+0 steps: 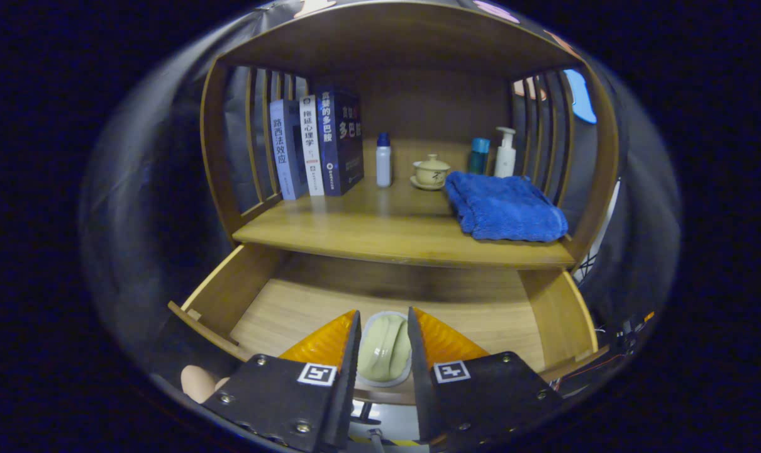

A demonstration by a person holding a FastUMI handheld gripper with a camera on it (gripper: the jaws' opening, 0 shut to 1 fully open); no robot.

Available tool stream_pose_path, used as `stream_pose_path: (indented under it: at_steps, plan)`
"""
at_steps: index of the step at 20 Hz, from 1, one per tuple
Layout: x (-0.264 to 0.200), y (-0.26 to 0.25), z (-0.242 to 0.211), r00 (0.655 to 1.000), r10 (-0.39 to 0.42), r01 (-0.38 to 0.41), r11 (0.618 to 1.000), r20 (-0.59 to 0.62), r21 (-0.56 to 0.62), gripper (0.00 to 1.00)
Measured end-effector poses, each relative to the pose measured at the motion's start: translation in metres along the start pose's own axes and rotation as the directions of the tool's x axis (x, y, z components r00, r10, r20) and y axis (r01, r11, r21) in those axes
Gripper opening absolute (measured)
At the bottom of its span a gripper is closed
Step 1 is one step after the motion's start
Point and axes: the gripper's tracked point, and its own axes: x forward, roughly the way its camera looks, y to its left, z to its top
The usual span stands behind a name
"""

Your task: Pull open the drawer, take out the items inside it, and place them on the countertop above the cabinet.

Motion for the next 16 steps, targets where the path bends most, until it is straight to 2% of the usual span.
stream_pose_path:
  at_steps: [8,11,16]
  plan:
    - [0.044,0.007,-0.03,0.986,-0.014,0.008,0.999,-0.165,-0.032,0.42]
    - [0.053,0.005,-0.038,0.98,-0.034,0.024,0.998,-0.195,-0.054,0.45]
    - [0.063,-0.001,-0.049,0.967,-0.073,0.056,0.996,-0.244,-0.076,0.46]
